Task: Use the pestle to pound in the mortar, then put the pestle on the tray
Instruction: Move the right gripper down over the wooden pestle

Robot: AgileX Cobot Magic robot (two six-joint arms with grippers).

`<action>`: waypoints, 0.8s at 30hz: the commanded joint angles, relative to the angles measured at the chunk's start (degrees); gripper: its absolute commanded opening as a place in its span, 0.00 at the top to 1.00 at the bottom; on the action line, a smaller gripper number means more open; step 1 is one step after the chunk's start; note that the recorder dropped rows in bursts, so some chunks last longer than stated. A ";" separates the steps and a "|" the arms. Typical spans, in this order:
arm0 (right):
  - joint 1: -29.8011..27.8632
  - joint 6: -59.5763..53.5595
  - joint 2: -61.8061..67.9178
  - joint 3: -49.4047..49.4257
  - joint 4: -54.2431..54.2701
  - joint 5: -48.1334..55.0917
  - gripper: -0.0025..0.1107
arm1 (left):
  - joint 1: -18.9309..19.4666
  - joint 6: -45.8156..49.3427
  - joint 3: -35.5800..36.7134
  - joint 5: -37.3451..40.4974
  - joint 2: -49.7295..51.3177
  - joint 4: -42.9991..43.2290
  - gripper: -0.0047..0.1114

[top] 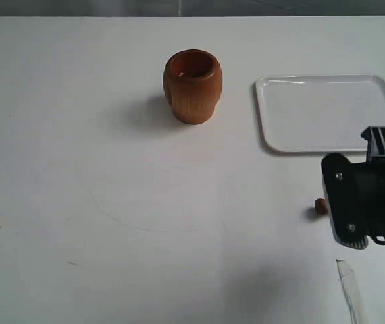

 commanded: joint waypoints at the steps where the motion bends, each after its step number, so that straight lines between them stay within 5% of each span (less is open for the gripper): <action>1: 0.62 1.29 -0.15 0.46 -0.43 -10.25 0.59 | -0.44 -0.47 0.03 -0.17 -0.07 -0.42 0.96; 6: 0.51 12.92 2.76 0.46 -8.09 -12.01 0.51 | -0.44 -0.47 0.03 -0.17 -0.07 -0.42 0.96; 24: 0.51 15.51 17.19 0.46 -18.13 -14.04 0.52 | -0.44 -0.47 0.03 -0.17 -0.07 -0.42 0.96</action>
